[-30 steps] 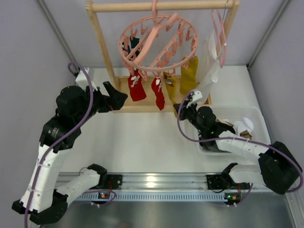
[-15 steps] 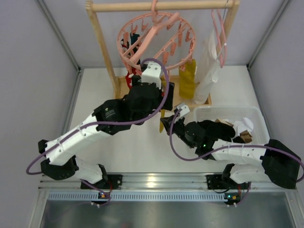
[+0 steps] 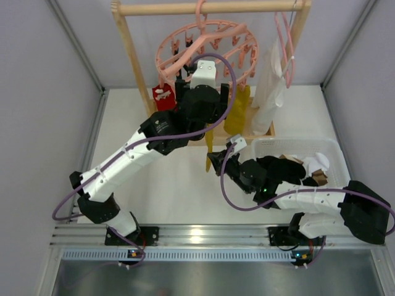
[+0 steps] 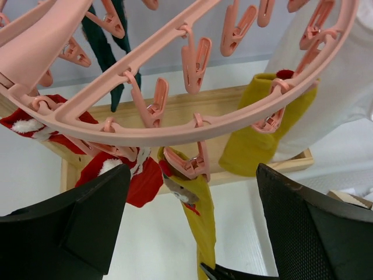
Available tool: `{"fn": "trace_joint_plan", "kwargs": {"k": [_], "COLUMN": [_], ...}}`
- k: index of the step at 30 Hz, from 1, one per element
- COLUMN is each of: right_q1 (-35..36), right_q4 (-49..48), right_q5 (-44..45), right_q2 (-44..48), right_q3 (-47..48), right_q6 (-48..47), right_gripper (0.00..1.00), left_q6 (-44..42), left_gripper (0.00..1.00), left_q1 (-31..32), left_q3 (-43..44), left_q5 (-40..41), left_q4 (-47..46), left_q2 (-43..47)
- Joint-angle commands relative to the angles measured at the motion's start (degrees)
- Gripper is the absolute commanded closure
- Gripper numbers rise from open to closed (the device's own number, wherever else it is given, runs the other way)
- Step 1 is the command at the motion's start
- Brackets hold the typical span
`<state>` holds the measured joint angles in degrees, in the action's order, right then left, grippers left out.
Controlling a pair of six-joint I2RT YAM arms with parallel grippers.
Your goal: Remove the socks clipped to the hanger
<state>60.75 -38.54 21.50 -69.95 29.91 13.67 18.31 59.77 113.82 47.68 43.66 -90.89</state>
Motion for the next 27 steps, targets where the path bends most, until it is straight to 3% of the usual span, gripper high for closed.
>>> {"fn": "trace_joint_plan", "kwargs": {"k": [1,4,11,19,27], "right_q1": [1.5,1.5,1.6,1.7,1.7], "right_q4": [-4.5,-4.0,-3.6,-1.6,-2.4], "right_q5": [0.4,-0.3,-1.9,-2.2,-3.5], "right_q2": [1.8,2.2,4.3,6.3,6.1], "right_q3": [1.7,1.7,0.9,0.7,0.2], "right_q6": [0.2,0.1,0.6,0.4,1.0], "right_gripper": [1.00,1.00,1.00,1.00,1.00], "left_q6": [-0.6,-0.6,0.4,2.3,2.4], "left_gripper": [0.09,0.12,0.29,0.25,0.32], "left_q1": [0.0,-0.1,-2.0,-2.2,-4.1], "left_q3": [1.9,2.2,1.7,-1.2,-0.6], "left_q5": [1.8,2.7,1.5,2.5,2.3], "left_q4": [-1.4,-1.5,-1.5,-1.5,-1.6], "left_q2": [-0.6,-1.1,-2.5,-1.6,-3.2]}}
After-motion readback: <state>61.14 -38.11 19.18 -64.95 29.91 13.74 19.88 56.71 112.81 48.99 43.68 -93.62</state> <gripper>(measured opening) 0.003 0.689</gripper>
